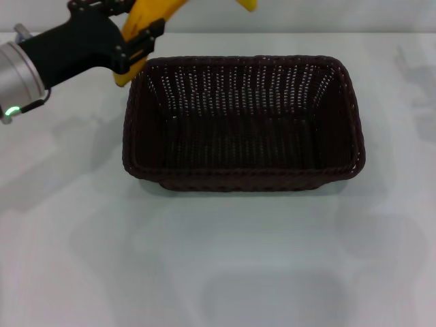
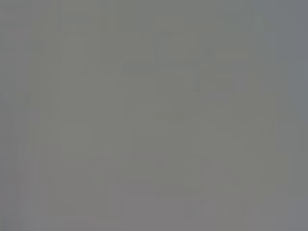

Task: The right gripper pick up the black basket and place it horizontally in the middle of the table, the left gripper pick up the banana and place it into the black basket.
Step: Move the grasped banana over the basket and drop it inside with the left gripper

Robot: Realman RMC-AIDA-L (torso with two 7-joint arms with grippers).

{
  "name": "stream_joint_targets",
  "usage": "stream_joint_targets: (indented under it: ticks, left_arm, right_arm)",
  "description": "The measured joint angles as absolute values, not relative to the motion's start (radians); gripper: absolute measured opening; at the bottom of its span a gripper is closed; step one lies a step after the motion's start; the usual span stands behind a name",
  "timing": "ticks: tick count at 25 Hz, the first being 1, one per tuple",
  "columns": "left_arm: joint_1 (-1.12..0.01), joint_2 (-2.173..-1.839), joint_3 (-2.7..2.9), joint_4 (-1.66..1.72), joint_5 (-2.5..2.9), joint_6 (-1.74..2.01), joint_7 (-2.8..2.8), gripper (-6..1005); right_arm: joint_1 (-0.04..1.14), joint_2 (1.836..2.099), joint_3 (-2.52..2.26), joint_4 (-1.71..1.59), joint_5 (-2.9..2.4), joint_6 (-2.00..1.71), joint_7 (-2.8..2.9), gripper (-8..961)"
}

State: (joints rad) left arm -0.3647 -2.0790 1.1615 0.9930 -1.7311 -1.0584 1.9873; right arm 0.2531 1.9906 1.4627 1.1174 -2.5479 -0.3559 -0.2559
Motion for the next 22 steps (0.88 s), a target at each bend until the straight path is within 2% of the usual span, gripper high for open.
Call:
stream_joint_targets:
  ticks: [10, 22]
  left_arm:
    - [-0.477, -2.080, 1.187, 0.808, -1.805, -1.086, 2.123, 497]
    - [-0.467, -2.082, 1.319, 0.782, -1.910, -1.079, 2.123, 499]
  right_arm:
    - [0.236, 1.994, 1.449, 1.133, -2.548, -0.356, -0.258, 761]
    - [0.235, 1.992, 1.450, 1.136, -2.548, -0.356, -0.258, 761]
